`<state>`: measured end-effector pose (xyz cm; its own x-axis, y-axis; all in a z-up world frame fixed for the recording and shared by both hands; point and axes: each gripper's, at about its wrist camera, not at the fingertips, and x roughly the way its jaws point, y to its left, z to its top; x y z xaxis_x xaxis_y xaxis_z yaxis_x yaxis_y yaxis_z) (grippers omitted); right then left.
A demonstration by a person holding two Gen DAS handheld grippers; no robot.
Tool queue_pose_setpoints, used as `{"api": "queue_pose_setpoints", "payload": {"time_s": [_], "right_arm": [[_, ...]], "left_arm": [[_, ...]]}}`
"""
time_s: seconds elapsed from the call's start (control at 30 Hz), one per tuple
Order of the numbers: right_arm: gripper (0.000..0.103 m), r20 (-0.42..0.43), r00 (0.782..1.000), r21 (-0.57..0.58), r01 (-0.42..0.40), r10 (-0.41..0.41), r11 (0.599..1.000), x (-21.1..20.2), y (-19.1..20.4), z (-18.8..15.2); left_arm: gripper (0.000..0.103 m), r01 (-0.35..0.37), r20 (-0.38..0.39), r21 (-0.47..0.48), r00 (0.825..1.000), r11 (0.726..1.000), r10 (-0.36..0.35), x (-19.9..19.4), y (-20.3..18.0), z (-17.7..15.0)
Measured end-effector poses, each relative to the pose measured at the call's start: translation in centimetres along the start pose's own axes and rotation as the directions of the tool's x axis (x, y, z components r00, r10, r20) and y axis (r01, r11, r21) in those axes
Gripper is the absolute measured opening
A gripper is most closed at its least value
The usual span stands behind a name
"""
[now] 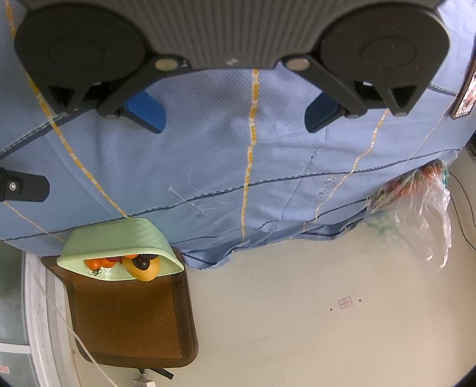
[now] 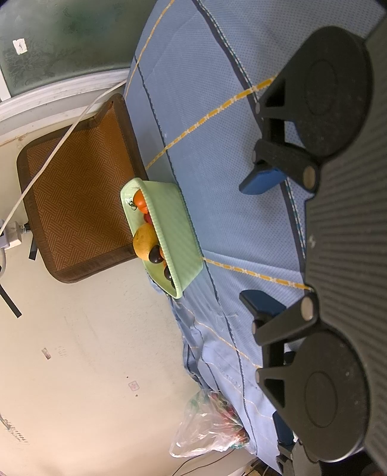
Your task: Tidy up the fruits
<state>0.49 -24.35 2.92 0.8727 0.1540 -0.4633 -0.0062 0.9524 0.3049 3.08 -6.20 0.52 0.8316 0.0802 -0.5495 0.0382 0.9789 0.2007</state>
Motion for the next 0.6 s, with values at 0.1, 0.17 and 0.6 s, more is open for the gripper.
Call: {"api": "queue_pose_setpoints", "payload": {"time_s": [0.1, 0.17, 0.6], "right_arm": [[0.073, 0.001, 1.000, 0.001, 0.000, 0.000, 1.000, -0.10, -0.04, -0.10], [0.073, 0.002, 1.000, 0.001, 0.000, 0.000, 1.000, -0.12, -0.06, -0.12], [0.073, 0.005, 1.000, 0.000, -0.005, 0.005, 1.000, -0.09, -0.19, -0.09]], "left_arm": [[0.103, -0.003, 0.003, 0.007, 1.000, 1.000, 0.003, 0.01, 0.00, -0.03], [0.103, -0.002, 0.003, 0.008, 1.000, 1.000, 0.002, 0.02, 0.05, -0.03], [0.103, -0.003, 0.005, 0.009, 1.000, 1.000, 0.003, -0.01, 0.02, -0.03]]}}
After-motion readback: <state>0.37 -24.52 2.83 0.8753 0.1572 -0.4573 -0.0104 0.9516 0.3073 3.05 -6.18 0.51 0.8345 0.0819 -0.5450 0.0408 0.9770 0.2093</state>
